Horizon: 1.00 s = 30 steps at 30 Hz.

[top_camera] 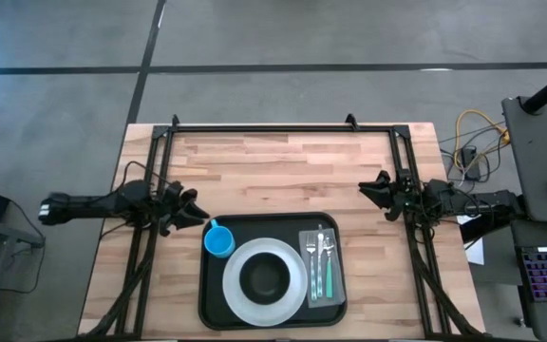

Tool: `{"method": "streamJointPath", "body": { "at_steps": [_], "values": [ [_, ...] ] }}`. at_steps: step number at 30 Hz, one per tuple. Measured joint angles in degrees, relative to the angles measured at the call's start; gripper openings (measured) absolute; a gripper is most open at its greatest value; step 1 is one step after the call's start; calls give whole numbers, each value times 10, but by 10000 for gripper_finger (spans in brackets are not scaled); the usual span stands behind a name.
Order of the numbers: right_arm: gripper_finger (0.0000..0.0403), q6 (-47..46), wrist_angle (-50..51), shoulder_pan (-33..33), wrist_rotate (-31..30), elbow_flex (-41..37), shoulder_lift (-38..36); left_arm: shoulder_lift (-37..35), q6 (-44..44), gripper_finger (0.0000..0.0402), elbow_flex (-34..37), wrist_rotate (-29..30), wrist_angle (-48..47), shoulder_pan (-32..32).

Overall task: Set up tray
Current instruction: Return to Home Position

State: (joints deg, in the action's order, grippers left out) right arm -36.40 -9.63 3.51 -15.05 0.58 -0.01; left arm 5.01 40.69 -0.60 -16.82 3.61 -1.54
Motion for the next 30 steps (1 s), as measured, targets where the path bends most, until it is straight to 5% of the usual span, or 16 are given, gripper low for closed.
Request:
{"method": "streamJointPath", "body": {
  "at_steps": [30],
  "values": [
    [111,0,0,0,0,0,13,163,0,120,0,2,0,0]
  ]
}}
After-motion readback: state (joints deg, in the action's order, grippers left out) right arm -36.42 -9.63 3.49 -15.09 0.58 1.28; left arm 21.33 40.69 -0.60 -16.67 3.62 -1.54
